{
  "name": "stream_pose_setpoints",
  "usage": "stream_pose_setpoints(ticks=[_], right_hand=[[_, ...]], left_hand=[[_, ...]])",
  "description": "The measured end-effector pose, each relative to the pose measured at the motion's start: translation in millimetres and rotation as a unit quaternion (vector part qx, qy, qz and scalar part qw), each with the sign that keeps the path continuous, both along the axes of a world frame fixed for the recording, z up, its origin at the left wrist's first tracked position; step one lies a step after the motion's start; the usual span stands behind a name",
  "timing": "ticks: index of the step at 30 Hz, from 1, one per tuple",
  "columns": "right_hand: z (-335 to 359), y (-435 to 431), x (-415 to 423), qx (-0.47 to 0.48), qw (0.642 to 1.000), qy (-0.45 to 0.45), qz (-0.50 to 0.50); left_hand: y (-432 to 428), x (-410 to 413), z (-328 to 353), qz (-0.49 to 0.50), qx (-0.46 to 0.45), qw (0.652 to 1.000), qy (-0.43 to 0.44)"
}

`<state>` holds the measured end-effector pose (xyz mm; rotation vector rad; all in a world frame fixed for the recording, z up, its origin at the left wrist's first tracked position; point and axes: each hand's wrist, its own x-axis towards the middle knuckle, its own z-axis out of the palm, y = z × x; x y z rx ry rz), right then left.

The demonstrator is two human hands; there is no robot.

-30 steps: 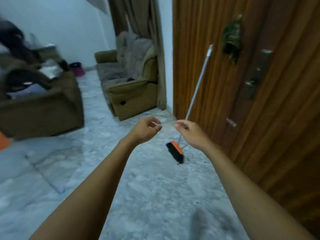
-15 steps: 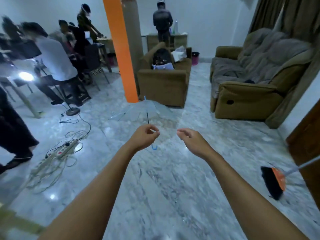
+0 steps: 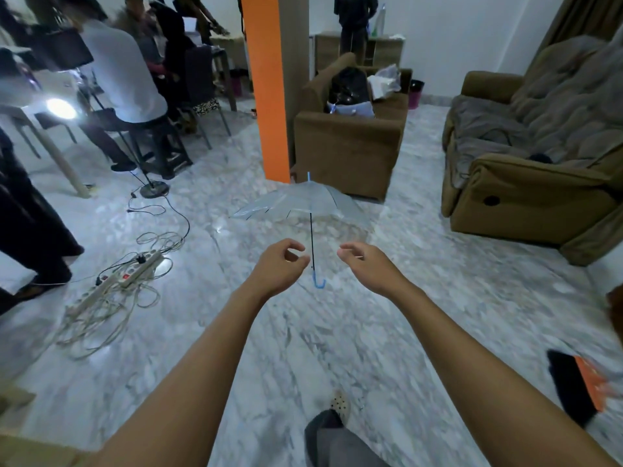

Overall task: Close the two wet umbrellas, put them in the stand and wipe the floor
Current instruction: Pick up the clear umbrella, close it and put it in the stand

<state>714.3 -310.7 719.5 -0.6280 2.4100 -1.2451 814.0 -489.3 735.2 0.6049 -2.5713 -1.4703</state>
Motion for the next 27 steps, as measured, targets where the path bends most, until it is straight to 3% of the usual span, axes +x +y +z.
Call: stream_pose_setpoints(ticks=[10, 19, 27], right_hand=[[-83, -101, -195, 0.016, 0.995, -0.096, -0.031], [-133, -179, -300, 0.039, 0.984, -0.165, -0.061], [-253, -236, -383, 0.081, 0.962, -0.222, -0.136]], left_hand=[[-108, -193, -73, 0.008, 0.059, 0.995, -0.085], [-184, -324, -128, 0.002, 0.092, 0.985, -0.144], [-254, -435, -262, -0.082, 0.073, 0.966, -0.232]])
